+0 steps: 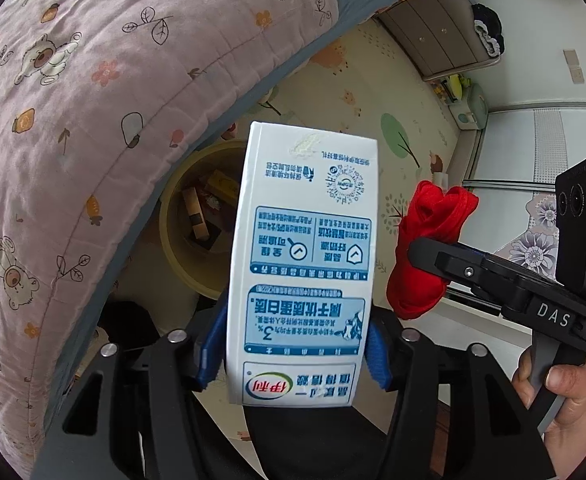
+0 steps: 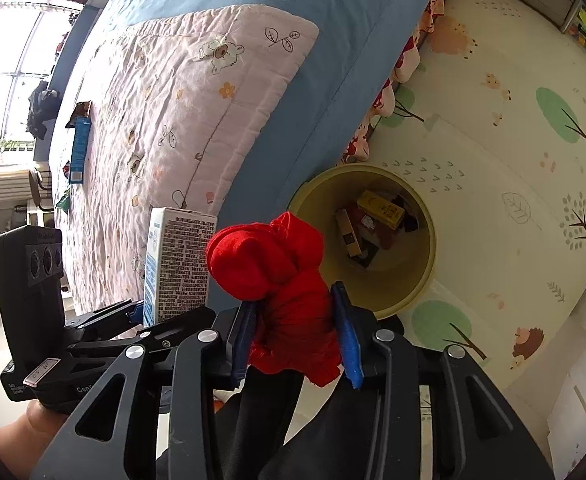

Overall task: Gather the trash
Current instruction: 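Carry the milk carton and red cloth over the bin and open both tools, then move both tools back over the quilt toward the snack bags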

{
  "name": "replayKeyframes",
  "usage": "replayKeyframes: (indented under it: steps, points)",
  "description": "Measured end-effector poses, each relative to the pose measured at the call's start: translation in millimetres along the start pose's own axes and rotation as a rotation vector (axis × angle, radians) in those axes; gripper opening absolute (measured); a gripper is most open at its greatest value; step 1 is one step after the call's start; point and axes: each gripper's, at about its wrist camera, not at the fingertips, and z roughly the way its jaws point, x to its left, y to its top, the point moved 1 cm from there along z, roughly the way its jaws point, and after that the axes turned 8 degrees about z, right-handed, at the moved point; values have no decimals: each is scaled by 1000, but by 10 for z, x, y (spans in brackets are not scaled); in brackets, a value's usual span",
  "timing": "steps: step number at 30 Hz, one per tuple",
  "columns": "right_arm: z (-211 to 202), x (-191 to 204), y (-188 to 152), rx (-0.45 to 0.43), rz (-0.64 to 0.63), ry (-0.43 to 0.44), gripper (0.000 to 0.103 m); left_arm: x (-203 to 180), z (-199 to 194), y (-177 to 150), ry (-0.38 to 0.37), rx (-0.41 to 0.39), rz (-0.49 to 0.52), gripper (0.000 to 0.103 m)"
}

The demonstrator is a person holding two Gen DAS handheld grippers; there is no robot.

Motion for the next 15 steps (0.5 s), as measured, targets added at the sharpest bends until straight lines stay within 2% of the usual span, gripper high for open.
replayKeyframes:
  steps: [1, 7, 15]
  points:
    - [15, -17, 4, 9, 10, -4, 46, 16, 16, 0, 14, 13, -7, 84]
    - [42, -67, -28, 22, 16, -35, 48, 53, 92, -14, 31, 54, -10, 85]
    - [70, -95, -90, 31, 26, -38, 48, 48, 118, -78, 30, 49, -11, 85]
